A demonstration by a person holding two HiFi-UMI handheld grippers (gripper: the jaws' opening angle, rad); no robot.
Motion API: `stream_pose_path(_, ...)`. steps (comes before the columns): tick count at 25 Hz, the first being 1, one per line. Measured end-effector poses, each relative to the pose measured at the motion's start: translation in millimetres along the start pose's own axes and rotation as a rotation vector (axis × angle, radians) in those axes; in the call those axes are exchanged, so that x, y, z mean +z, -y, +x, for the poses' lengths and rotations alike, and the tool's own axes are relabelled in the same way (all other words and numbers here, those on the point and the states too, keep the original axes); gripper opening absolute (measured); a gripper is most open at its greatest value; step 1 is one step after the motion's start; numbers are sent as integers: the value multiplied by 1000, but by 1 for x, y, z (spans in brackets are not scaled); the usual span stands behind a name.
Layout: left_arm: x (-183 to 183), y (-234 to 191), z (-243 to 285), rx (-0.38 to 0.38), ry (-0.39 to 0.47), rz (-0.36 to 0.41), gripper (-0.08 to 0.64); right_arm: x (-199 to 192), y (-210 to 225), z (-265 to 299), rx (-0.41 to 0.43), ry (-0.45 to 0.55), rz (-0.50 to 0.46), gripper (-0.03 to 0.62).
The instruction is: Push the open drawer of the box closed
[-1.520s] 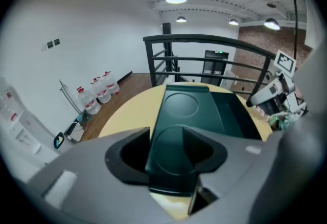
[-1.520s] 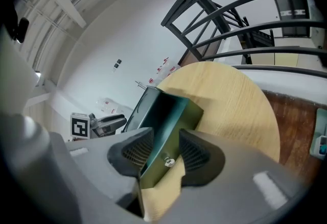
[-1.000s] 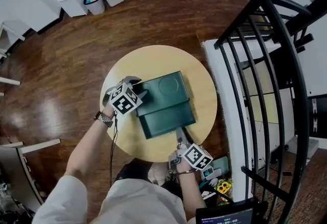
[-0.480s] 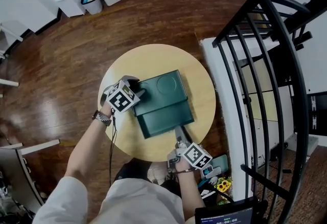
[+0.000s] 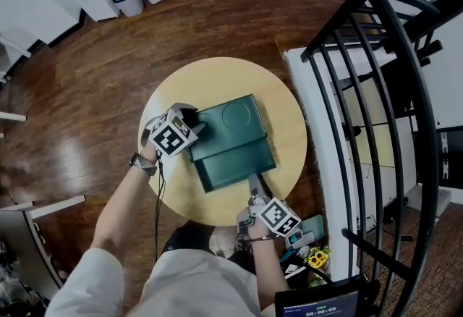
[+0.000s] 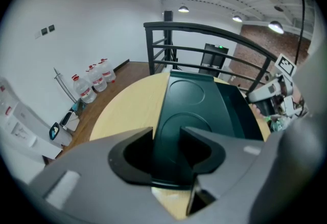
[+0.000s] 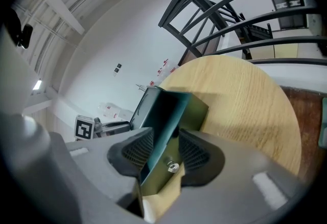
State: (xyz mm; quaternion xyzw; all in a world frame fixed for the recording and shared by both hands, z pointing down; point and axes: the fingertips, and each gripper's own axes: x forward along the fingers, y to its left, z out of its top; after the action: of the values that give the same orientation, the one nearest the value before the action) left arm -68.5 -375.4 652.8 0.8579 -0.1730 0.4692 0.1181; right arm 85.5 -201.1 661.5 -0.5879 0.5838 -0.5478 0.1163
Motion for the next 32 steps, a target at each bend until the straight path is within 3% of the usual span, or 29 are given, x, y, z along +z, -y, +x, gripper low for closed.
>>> stream_pose_path(8, 1, 0, -2, -5, 2, -10, 181, 1, 1, 1, -10, 9, -11, 146)
stream_pose_path(12, 1, 0, -1, -7, 2, -10, 181, 1, 7, 1, -22, 13, -13, 78)
stream_pose_path(23, 1, 2, 1, -5, -1, -12, 181, 8, -13, 23, 43, 7, -38, 61)
stream_pose_path(32, 3, 2, -2, -6, 9, -26, 181, 12, -17, 28, 43, 1, -99, 54)
